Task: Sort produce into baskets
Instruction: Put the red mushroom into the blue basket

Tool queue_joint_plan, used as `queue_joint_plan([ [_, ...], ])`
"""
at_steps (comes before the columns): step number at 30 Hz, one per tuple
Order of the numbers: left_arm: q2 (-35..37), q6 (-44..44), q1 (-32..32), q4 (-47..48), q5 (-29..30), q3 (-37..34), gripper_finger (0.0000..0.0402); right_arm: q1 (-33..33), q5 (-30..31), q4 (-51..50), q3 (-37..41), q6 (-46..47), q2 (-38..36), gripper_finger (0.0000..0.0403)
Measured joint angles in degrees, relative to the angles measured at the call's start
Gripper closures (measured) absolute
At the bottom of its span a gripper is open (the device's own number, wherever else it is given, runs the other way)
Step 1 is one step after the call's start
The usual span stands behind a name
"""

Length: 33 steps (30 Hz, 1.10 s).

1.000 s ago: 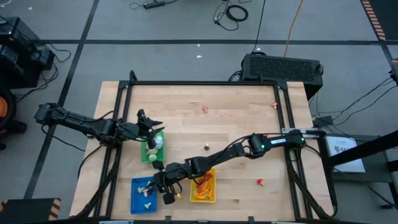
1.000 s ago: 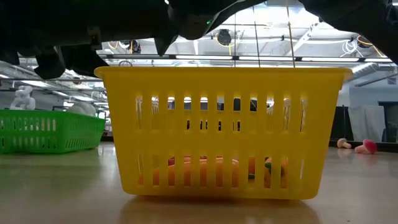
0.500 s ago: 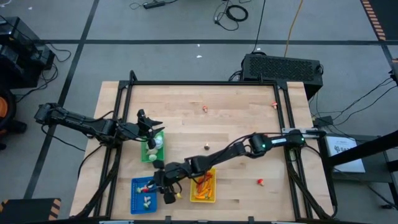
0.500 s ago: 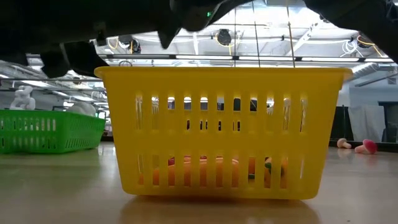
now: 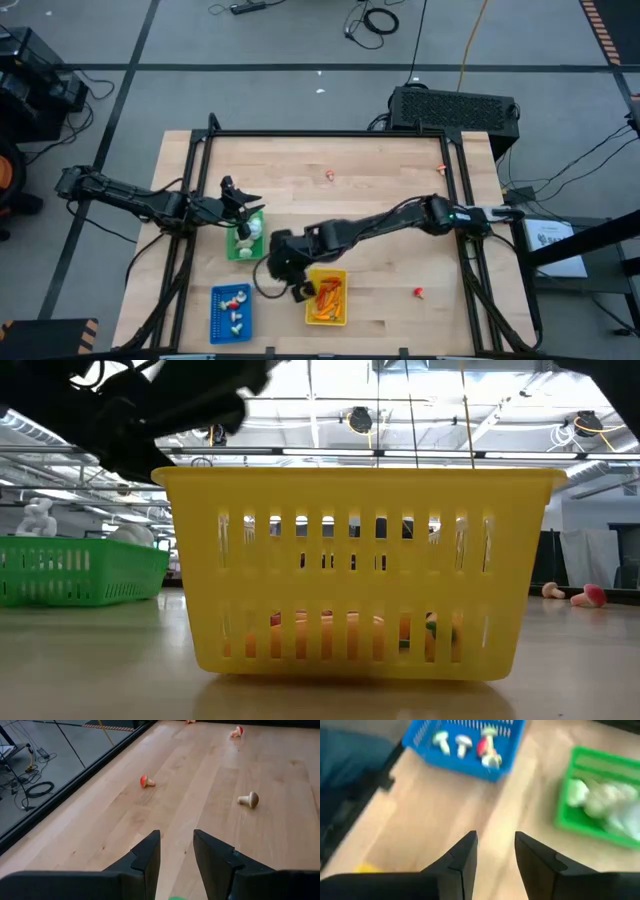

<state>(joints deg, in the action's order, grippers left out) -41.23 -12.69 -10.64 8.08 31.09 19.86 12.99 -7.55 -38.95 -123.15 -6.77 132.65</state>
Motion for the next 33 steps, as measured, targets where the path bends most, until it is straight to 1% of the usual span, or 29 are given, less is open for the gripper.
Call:
queue_joint_plan([
  [7,0.00,-0.56,0.00,-0.02,0.00,0.00,0.0276,-4.44,-0.06,-18.98,0.00,-6.89,-6.59,0.0280],
  [11,0.00,-1.11,0.00,0.10,-0.52,0.00,0.0276,-8.80,0.02,-28.47,0.00,-8.10,-7.42,0.0280],
  [13,0.00,-2.16,0.00,0.63,-0.64,0.00,0.0276,-11.27,0.02,-31.43,0.06,-9.00,-7.42,0.0280],
  [17,0.00,-8.21,0.16,5.40,-0.62,0.00,0.0276,-16.82,0.02,-32.15,0.69,-11.28,-7.53,0.0280],
  [20,0.00,-12.34,0.91,10.82,1.63,0.00,0.0276,-21.75,0.03,-31.31,0.83,-11.64,-7.53,0.0280],
  [23,0.00,-16.20,1.68,15.37,6.68,0.00,0.0276,-26.71,0.02,-30.37,0.81,-10.34,-7.25,0.0280],
  [26,0.00,-23.30,2.76,21.12,13.34,0.00,0.0276,-31.03,-0.02,-30.01,0.87,-9.03,-5.58,0.0280],
  [27,0.02,-25.51,3.10,23.29,14.37,0.00,0.0276,-32.07,-0.06,-29.71,1.19,-9.00,-4.86,0.0280],
  [30,0.02,-28.52,3.71,28.11,14.28,0.00,0.0276,-34.37,-0.25,-28.11,2.73,-9.42,-3.38,0.0280],
  [33,0.02,-28.98,3.77,28.67,13.99,-0.65,0.0276,-35.44,-0.22,-25.63,5.16,-11.34,-2.84,0.0280],
])
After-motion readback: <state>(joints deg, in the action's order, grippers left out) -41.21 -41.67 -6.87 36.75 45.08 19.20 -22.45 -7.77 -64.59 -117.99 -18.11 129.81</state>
